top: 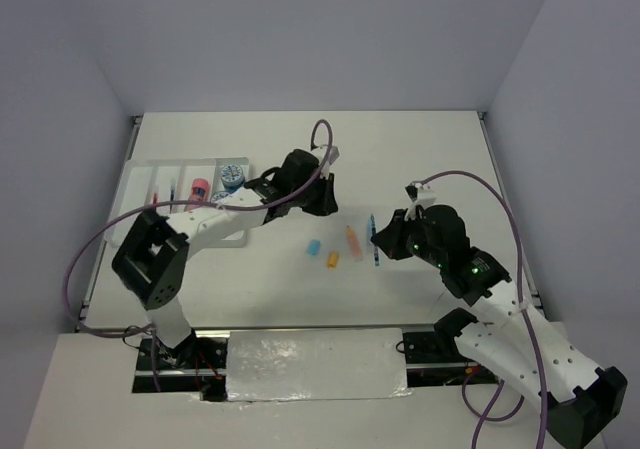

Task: Sort the stationery into containers
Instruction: Pick up the pen cap from the center of the board, then close the pen cap on the pen.

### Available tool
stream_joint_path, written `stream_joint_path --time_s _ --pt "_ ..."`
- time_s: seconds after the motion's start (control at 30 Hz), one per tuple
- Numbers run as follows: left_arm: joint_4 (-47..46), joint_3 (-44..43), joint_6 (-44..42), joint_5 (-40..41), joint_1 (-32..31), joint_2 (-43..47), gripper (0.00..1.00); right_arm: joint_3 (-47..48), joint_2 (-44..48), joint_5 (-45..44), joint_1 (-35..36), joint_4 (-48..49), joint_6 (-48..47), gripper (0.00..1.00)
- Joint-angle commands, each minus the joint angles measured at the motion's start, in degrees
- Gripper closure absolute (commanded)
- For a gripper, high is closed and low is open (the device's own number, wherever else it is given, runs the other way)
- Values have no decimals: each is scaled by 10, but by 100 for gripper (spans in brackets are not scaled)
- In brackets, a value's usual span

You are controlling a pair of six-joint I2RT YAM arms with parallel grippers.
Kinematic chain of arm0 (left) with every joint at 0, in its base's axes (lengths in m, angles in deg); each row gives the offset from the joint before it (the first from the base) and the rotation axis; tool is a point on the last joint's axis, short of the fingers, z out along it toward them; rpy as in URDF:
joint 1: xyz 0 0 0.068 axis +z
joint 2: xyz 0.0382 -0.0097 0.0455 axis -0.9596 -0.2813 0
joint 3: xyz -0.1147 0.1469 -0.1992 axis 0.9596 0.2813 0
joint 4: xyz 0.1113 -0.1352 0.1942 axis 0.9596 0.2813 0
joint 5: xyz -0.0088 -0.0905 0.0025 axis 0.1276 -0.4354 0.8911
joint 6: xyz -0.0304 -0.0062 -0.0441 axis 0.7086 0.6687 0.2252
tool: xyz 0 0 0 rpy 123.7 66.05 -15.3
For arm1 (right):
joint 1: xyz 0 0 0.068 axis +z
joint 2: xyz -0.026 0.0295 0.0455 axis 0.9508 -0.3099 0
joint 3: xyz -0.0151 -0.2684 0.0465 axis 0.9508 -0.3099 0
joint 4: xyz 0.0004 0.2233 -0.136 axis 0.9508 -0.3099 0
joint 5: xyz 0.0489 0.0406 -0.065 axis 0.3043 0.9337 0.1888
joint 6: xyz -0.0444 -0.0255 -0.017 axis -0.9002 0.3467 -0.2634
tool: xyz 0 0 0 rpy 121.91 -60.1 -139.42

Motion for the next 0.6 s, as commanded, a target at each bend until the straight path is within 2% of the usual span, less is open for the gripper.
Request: stream_joint_path --time_s 0.0,0.1,0.2,0.23,0.33,0.4,0.57 --pt "-100 13 39 -16 -5 80 100 -18 15 28 12 81 16 100" --pt "-145 40 65 -21 -8 128 100 -49 28 62 29 145 37 100" --pt "-234 97 104 -28 -24 196 100 -94 62 71 79 243 92 100" --pt "-257 112 115 -23 -38 213 100 -102 67 62 122 294 105 100" --pt "-324 167 126 9 -71 276 100 -118 73 -13 211 354 132 100" --pt "-373 190 128 27 -87 320 100 -125 70 -57 245 381 142 100" --pt "-404 222 133 47 -122 376 100 -113 64 -168 320 398 140 100"
